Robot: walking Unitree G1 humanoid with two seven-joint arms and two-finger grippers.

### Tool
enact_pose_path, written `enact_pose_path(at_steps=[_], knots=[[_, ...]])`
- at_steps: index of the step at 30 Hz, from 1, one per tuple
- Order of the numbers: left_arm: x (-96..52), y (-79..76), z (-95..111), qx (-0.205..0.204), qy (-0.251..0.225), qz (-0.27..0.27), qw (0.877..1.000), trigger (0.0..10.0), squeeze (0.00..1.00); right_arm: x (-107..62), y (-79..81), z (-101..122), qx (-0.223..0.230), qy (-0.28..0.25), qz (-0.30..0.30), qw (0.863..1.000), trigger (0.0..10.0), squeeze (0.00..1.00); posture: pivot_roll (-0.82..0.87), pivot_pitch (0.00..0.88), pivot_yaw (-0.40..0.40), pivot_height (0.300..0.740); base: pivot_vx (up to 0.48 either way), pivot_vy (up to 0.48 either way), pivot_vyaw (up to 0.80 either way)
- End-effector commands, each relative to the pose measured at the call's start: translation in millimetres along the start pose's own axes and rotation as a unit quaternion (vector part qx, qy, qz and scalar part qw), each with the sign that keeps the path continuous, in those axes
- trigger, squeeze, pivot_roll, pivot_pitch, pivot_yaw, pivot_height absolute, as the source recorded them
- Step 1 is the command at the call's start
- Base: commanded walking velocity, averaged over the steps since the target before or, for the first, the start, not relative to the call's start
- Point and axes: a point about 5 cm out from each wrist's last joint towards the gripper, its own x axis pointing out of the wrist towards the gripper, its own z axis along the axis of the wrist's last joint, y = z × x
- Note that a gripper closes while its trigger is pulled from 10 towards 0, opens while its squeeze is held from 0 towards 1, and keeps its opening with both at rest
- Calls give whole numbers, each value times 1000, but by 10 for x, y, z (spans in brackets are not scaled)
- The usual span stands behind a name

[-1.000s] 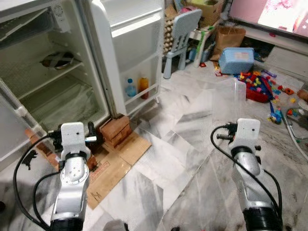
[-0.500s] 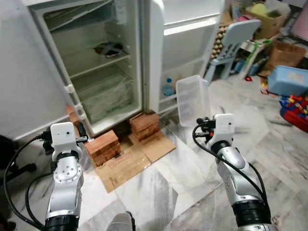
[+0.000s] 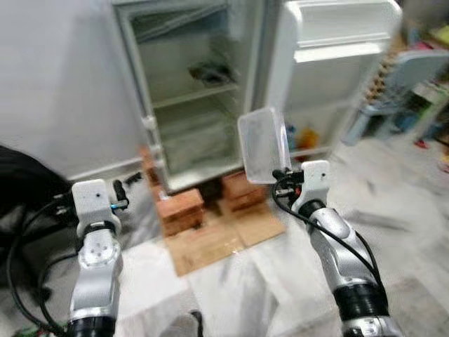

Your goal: Restocking fridge

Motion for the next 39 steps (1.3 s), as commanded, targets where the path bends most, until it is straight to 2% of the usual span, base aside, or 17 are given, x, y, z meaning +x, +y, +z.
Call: enact_pose_path(at_steps=[1, 11, 19, 32, 39], knots=[[27, 27, 50, 0, -7, 6, 1000, 10000, 0, 40, 42, 57, 4, -8, 13, 1000, 10000, 0, 39, 39, -15, 740, 277, 0, 763], [21, 5, 47, -7, -5, -2, 1000, 10000, 0, 65, 84, 73, 4, -6, 32, 999, 10000, 0, 36, 43, -17, 740, 215, 0, 753], [8, -7, 34, -5, -3, -7, 1000, 10000, 0, 60, 43, 36, 10, 2, 17, 1000, 10000, 0, 41, 42, -20, 740, 373, 0, 0], [5, -8, 27, -2, 0, -6, 1000, 10000, 0, 89, 113, 6, 21, 15, 39, 999, 10000, 0, 46, 38, -21, 740, 408, -95, 0], [2, -5, 26, -2, 1, -5, 1000, 10000, 0, 77, 123, -13, 24, 18, 45, 999, 10000, 0, 46, 38, -21, 740, 87, 0, 0]])
